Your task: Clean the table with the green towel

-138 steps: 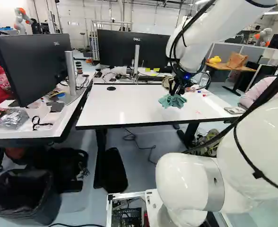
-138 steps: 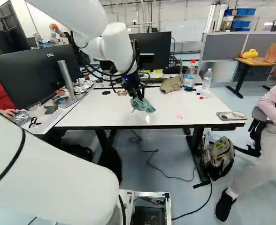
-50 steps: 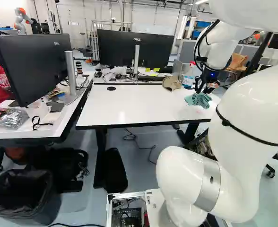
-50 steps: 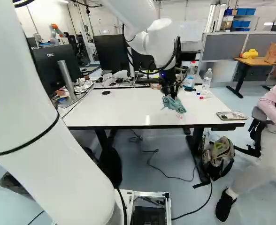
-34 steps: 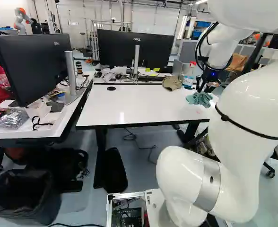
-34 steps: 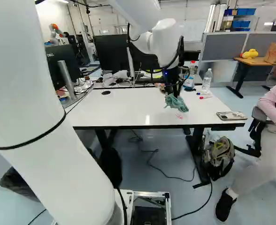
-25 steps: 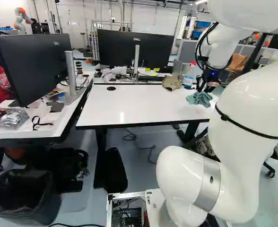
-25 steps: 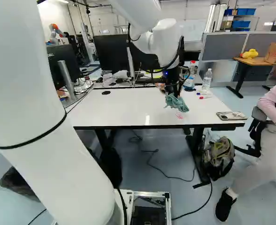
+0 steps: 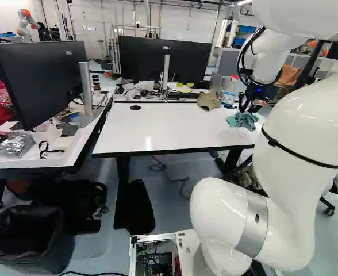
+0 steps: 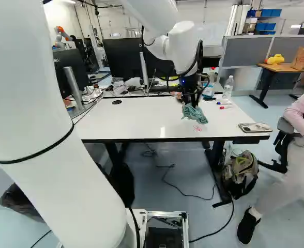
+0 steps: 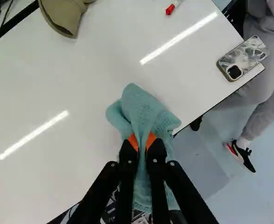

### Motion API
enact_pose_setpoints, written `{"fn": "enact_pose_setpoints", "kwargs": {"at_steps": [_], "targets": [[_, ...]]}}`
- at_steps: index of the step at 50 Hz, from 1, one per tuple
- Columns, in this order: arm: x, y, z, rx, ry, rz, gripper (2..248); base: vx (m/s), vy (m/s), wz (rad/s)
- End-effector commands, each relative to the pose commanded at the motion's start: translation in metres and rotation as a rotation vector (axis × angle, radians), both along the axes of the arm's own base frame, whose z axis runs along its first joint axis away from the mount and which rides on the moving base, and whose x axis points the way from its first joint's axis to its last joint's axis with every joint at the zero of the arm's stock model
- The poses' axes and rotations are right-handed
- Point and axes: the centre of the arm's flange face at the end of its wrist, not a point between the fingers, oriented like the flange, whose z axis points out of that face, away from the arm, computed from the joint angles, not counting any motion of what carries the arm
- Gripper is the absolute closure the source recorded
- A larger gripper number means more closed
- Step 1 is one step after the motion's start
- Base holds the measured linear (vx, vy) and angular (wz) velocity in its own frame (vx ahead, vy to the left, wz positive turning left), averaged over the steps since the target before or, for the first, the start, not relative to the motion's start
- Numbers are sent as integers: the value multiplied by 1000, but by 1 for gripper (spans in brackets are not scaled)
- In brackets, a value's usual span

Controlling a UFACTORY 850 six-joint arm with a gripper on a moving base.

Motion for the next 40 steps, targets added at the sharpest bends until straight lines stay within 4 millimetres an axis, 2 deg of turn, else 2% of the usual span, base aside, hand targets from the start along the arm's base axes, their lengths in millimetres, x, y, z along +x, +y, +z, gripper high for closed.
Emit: {"fn": "enact_pose_setpoints", "kwargs": {"at_steps": [40], "targets": [[19,-13,-54,58,89,0,212,0,0,0]]}}
